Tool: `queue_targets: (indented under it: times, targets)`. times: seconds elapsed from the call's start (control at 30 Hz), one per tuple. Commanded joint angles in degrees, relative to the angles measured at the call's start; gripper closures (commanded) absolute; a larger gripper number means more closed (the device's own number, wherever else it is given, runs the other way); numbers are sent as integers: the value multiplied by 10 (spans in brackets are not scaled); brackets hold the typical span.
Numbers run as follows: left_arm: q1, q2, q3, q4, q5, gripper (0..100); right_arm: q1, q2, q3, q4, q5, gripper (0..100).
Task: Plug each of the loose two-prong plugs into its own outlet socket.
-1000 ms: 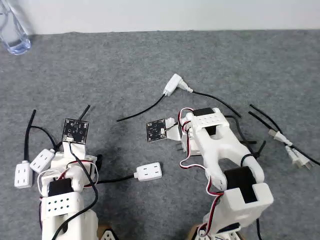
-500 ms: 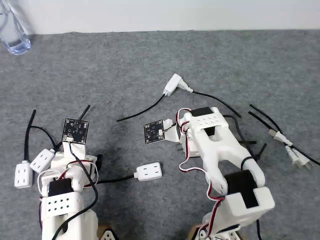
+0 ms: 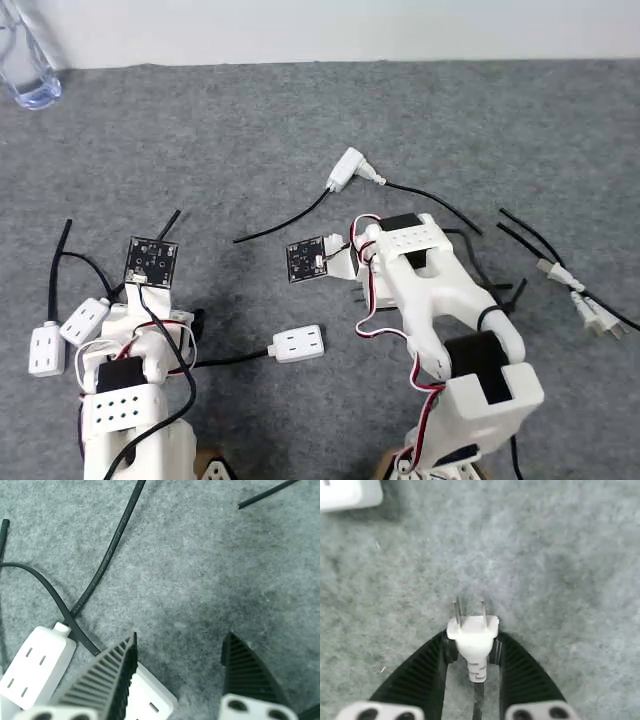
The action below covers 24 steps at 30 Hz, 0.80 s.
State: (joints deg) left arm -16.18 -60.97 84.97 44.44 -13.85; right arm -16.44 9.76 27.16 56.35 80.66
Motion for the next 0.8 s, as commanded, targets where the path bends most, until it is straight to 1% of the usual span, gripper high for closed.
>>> queue_targets:
  times: [0.0, 0.1, 0.2, 0.3, 0.37, 0.47, 0.53, 0.67, 0.73, 0.77]
  targets:
    - [2, -9, -2, -12, 6, 746, -1, -4, 1, 4, -5, 991]
    - [2, -9, -2, -12, 6, 746, -6, -13, -5, 22, -23, 990]
    - [6, -9, -5, -12, 6, 746, -20, -55, -25, 38, -106, 990]
    - [33, -9, -6, -10, 11, 746, -35, -117, -27, 40, -195, 990]
    - [47, -9, -7, -12, 33, 746, -45, -157, -21, 46, -250, 990]
    - [82, -9, -29, -12, 111, 743, -62, -211, -7, 73, -315, 990]
    - [117, -9, -36, -16, 185, 743, -66, -241, 2, 90, -347, 990]
    - [187, -9, -37, -55, 349, 743, -64, -292, 13, 115, -421, 991]
    - [217, -9, -37, -67, 404, 743, -65, -310, 13, 137, -438, 991]
    - [234, -9, -37, -69, 416, 743, -66, -317, 13, 145, -441, 991]
